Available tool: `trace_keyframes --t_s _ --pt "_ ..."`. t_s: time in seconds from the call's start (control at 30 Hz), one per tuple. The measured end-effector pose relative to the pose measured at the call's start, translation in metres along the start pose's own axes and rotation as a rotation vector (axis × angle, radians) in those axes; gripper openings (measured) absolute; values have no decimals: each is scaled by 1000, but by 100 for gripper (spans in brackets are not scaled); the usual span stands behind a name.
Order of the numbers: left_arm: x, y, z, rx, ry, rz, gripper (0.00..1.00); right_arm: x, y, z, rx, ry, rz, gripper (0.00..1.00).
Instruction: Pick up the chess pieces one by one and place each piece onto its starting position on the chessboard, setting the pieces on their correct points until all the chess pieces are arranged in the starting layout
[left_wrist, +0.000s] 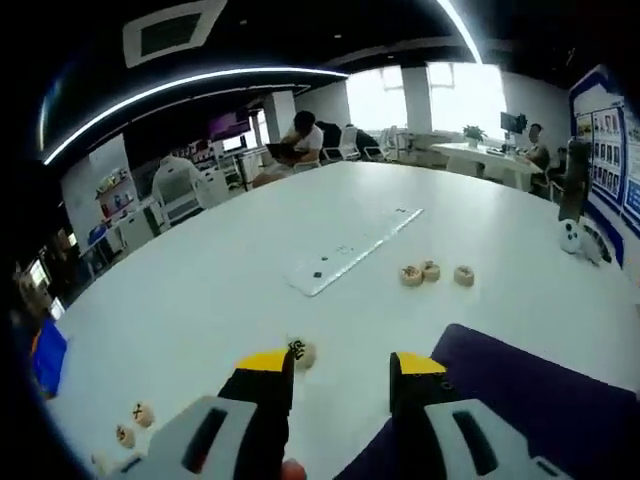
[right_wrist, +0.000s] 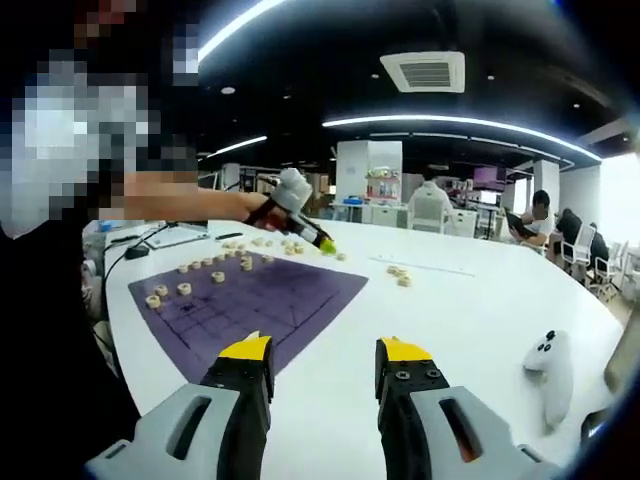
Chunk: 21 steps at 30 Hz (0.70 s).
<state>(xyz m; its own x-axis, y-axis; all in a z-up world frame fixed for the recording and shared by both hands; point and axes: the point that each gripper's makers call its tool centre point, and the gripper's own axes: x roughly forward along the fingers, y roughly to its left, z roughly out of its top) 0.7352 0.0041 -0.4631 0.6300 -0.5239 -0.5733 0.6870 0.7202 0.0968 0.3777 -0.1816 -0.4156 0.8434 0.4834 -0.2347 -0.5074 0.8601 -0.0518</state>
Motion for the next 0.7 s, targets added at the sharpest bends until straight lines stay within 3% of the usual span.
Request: trace_keyframes --t_s 0.13,0.3,0.37,0.43,0.53,0.6,0.7 --pt "20 21 -7 -78 38 82 36 -6 -3 0 4 -2 -18 41" --pt "32 22 -10 -156 45 82 30 -10 -5 -2 9 -2 -30 41" --pt "33 22 -9 -167 33 83 18 -11 -5 -4 16 2 -35 41" --pt "32 21 -9 -193 36 84 17 -11 -5 -4 19 2 -35 41" --pt "29 23 -8 -177 43 96 4 -10 -1 1 10 -6 -25 41" --pt "28 25 -9 -138 35 104 7 -9 0 1 3 -7 -20 41" --pt "21 21 -12 -157 42 71 29 -9 0 1 2 -6 -18 41"
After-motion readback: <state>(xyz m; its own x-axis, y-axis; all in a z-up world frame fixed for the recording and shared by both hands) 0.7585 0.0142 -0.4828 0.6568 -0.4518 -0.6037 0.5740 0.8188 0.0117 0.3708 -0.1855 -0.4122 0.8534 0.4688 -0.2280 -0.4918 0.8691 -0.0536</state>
